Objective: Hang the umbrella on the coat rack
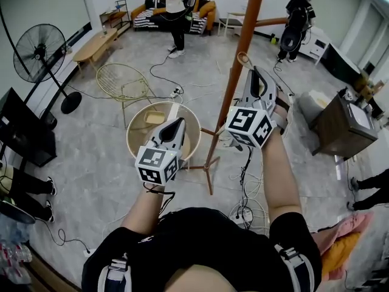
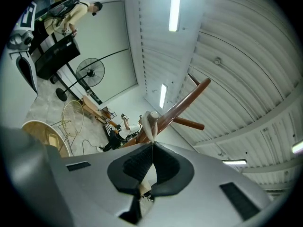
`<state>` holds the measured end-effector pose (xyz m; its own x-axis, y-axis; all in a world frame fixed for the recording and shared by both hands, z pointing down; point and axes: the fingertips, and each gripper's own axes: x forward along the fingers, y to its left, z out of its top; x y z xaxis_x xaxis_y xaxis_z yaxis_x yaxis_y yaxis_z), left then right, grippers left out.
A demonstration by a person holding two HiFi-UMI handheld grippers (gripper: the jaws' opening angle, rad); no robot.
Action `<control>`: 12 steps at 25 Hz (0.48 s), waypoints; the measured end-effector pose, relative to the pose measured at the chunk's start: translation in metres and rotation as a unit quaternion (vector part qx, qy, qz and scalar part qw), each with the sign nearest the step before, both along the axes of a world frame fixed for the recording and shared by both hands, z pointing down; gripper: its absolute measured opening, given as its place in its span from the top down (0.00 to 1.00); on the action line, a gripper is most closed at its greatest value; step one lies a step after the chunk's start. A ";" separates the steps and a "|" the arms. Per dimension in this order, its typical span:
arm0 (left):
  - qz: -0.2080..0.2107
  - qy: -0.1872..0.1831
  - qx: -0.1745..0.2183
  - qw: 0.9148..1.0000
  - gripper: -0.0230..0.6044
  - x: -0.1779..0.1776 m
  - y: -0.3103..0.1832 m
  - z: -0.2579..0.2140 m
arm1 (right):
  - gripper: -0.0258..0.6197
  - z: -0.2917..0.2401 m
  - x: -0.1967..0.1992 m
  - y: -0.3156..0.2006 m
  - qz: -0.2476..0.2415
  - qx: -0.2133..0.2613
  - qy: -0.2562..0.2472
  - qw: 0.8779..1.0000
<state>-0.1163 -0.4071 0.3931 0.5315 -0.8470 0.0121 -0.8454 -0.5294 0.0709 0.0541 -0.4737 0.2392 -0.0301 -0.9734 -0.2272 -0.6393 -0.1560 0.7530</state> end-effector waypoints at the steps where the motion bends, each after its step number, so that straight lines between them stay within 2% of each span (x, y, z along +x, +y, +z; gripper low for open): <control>1: 0.001 0.001 -0.001 1.000 0.94 0.000 -0.001 -0.001 | 0.94 0.000 0.001 -0.003 0.006 -0.004 0.004 1.000; 9: 0.008 0.008 -0.007 1.000 0.94 0.001 -0.015 0.000 | 0.94 0.006 0.019 -0.031 0.043 -0.038 0.053 0.997; 12: 0.010 0.009 -0.013 1.000 0.94 0.004 -0.020 0.002 | 0.94 0.009 0.028 -0.039 0.042 -0.048 0.068 0.996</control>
<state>-0.1121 -0.4267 0.3953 0.5479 -0.8362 0.0233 -0.8335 -0.5433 0.1001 0.0822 -0.5124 0.2478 0.0288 -0.9908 -0.1321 -0.5173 -0.1279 0.8462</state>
